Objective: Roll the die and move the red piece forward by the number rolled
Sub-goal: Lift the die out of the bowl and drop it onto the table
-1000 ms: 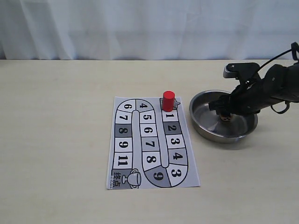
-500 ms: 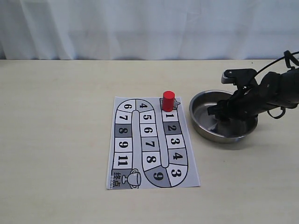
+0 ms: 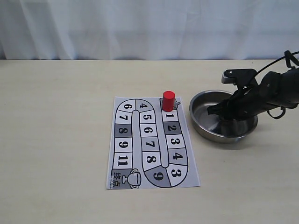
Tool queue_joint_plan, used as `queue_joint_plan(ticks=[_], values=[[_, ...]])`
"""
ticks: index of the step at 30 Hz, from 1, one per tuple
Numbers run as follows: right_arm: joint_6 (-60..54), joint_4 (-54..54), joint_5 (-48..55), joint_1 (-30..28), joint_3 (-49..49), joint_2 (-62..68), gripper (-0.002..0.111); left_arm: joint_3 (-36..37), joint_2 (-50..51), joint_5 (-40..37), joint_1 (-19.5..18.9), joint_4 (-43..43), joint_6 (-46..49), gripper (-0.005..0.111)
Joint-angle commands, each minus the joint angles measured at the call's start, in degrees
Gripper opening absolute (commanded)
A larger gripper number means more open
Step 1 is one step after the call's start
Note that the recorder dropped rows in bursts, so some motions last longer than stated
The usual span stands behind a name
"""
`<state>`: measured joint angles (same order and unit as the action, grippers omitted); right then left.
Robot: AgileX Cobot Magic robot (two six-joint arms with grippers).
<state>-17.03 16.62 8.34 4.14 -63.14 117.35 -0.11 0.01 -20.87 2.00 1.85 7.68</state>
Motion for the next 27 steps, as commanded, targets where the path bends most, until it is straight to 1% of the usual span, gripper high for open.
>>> queue_joint_plan(ticks=[1, 8, 14, 23, 27], values=[[0.04, 3.33, 1.15, 0.01, -0.22, -0.28, 0.004, 0.11, -0.01, 0.59, 0.0, 0.28, -0.23, 0.0], [0.04, 3.65, 4.05, 0.01, -0.22, -3.6, 0.004, 0.11, -0.01, 0.59, 0.0, 0.28, -0.23, 0.0], [0.04, 3.65, 10.22, 0.01, -0.22, -8.86, 0.004, 0.11, -0.01, 0.59, 0.0, 0.28, -0.23, 0.0], [0.37, 2.05, 25.1, -0.29, -0.22, -17.66, 0.004, 0.11, -0.01, 0.59, 0.0, 0.28, -0.23, 0.0], [4.04, -1.24, 33.69, -0.29, -0.22, -20.71, 0.004, 0.11, -0.01, 0.59, 0.0, 0.28, -0.23, 0.0]])
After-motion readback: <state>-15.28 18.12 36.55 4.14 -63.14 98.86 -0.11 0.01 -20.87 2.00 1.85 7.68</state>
